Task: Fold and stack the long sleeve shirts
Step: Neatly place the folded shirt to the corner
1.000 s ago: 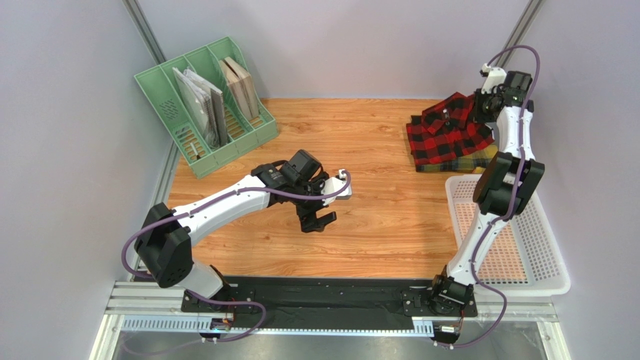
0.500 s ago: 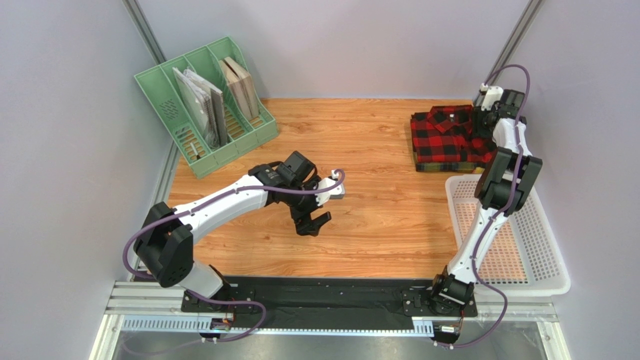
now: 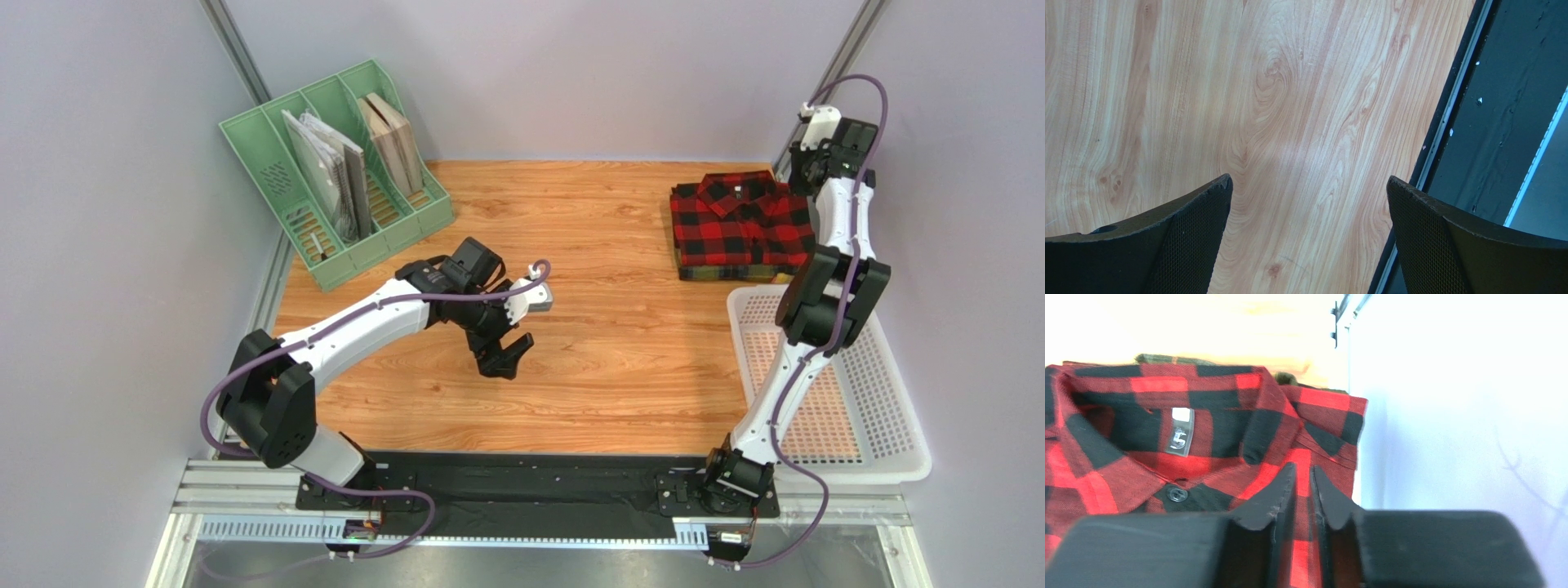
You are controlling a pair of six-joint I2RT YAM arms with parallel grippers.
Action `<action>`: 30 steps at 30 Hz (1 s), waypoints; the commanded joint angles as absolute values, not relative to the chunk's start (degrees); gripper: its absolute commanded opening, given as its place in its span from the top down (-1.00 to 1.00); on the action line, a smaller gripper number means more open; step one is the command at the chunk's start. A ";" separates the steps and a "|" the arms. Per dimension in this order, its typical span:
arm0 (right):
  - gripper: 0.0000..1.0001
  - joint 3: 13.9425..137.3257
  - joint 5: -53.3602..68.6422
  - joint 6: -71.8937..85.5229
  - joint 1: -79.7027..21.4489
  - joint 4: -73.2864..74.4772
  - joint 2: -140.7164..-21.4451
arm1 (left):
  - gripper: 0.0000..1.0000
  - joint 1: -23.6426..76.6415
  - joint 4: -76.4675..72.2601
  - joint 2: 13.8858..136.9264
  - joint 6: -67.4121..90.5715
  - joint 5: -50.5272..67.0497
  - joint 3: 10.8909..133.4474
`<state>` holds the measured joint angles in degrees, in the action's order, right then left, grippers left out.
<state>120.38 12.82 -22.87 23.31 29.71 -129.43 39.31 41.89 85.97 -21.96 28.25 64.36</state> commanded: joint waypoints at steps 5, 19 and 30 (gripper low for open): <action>0.87 120.67 5.55 -22.24 21.36 25.06 -132.27 | -0.98 36.04 42.80 86.66 -23.11 31.73 66.53; 0.77 123.49 -2.46 -24.26 21.27 20.39 -137.12 | -0.98 31.82 44.74 86.31 -22.68 32.52 67.67; -0.46 119.09 11.66 -21.89 21.18 30.74 -111.39 | -0.98 21.46 45.60 82.09 -14.59 35.07 76.00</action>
